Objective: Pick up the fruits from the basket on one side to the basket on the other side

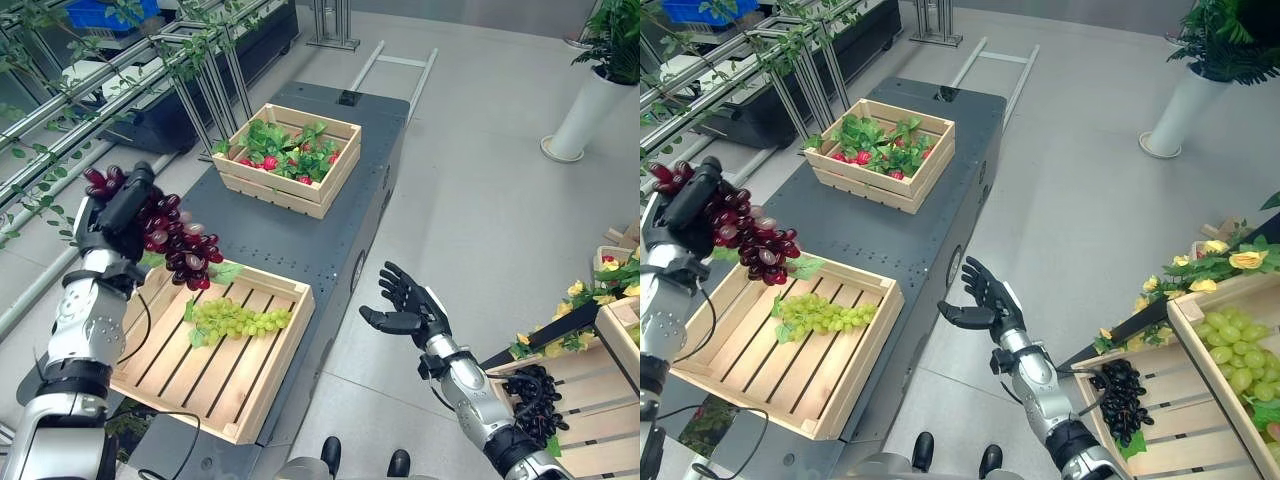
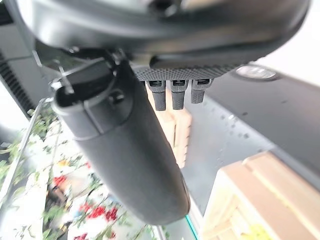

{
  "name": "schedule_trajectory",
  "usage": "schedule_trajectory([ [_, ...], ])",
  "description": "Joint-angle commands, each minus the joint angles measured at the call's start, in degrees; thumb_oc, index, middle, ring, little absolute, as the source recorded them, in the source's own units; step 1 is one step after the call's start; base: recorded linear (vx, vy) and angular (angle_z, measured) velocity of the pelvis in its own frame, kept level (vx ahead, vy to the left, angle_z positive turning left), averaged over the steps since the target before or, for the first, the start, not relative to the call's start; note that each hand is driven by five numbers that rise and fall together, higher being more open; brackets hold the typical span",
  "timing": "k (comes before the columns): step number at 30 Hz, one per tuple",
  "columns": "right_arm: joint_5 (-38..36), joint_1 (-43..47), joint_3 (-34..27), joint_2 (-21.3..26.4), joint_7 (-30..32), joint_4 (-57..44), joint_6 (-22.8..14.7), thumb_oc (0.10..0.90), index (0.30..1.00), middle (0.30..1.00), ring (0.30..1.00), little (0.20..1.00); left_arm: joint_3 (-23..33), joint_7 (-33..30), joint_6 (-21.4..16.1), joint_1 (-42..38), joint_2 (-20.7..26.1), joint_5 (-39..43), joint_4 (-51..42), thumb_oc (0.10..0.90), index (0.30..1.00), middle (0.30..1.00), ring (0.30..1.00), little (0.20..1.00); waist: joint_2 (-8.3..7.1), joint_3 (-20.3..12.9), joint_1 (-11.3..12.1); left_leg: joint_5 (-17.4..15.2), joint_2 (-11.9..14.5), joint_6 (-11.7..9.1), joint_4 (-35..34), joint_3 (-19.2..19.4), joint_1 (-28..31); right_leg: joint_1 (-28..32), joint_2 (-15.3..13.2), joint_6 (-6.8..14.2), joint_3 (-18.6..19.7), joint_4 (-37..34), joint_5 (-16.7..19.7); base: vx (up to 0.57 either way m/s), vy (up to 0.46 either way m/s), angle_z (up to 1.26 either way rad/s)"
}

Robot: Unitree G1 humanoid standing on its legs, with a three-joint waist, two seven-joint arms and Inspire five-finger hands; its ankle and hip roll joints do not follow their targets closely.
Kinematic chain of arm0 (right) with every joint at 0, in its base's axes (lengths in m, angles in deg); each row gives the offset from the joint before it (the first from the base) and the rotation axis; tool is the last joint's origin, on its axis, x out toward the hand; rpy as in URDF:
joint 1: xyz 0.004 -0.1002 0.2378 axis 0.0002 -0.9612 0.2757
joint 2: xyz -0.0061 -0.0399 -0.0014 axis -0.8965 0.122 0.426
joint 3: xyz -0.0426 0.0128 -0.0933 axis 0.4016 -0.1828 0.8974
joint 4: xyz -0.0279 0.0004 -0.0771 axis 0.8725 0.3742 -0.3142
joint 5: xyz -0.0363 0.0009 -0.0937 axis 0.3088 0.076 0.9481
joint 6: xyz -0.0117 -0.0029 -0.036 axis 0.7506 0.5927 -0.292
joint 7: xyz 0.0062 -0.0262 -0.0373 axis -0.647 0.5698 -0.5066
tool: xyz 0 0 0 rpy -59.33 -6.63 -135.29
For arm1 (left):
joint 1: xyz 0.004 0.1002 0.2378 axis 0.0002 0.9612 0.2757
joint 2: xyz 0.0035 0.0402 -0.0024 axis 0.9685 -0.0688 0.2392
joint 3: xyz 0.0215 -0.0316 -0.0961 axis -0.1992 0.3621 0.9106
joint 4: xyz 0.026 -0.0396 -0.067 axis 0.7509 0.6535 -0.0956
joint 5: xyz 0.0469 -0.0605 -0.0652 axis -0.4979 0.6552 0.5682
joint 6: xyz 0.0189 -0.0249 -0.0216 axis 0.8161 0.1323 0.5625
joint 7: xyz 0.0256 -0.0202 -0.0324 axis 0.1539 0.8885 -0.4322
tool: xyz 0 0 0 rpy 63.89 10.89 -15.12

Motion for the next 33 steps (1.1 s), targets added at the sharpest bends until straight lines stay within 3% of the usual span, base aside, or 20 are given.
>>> schedule_trajectory([
  [1,-0.69,4.26,1.66,0.58,-0.23,-6.98,0.57,0.800,0.900,0.900,0.900,0.900,-1.44,-0.82,-5.49,-11.90,1.48,-1.26,-2.73,0.400,0.300,0.300,0.300,0.300,2.35,-9.27,-1.12,-2.21,-3.34,-0.79,0.00,-3.26,-3.28,-1.35,0.44,-1.12,-0.48,0.23,0.26,-0.02,-0.081,-0.02],
  [3,-4.10,6.48,2.32,0.95,-4.66,-7.96,2.66,0.800,0.900,0.900,0.900,0.900,-2.99,-0.30,-5.38,-13.72,1.30,-1.21,-3.03,0.400,0.300,0.300,0.300,0.300,2.02,-9.44,-1.13,-2.29,-3.09,-0.90,0.00,-2.84,-3.15,-1.20,0.48,-1.26,-0.63,0.23,0.11,-0.02,-0.083,-0.03],
  [8,-6.24,12.87,4.56,1.33,-5.84,-9.33,5.53,0.800,0.900,0.900,0.900,0.900,-7.27,0.31,-4.45,-19.24,0.46,-0.87,-3.04,0.400,0.300,0.300,0.300,0.300,1.48,-10.11,-1.06,-2.40,-2.65,-1.22,0.00,-2.20,-2.69,-0.81,0.54,-1.38,-0.80,0.23,-0.04,0.00,-0.076,-0.03],
  [21,-7.10,28.94,5.68,-0.16,1.25,-5.56,10.84,0.800,0.900,0.900,0.900,0.900,-16.28,-1.37,-2.73,-30.30,-6.62,-2.87,-3.07,0.400,0.300,0.300,0.300,0.300,0.98,-11.41,-1.85,-2.84,-2.04,-1.87,0.00,-2.04,-1.46,0.21,1.32,-2.12,-0.10,0.23,-0.46,-0.01,-0.047,-0.01],
  [33,-7.51,40.92,6.48,0.29,5.93,0.39,12.68,0.800,0.900,0.900,0.900,0.900,-20.93,-1.22,-2.31,-35.65,-12.30,-1.94,-1.28,0.400,0.300,0.300,0.300,0.300,0.70,-12.21,-2.45,-3.02,-1.75,-2.26,0.00,-1.56,-1.04,0.26,1.39,-2.10,0.27,0.23,-0.20,0.00,-0.002,-0.01],
])
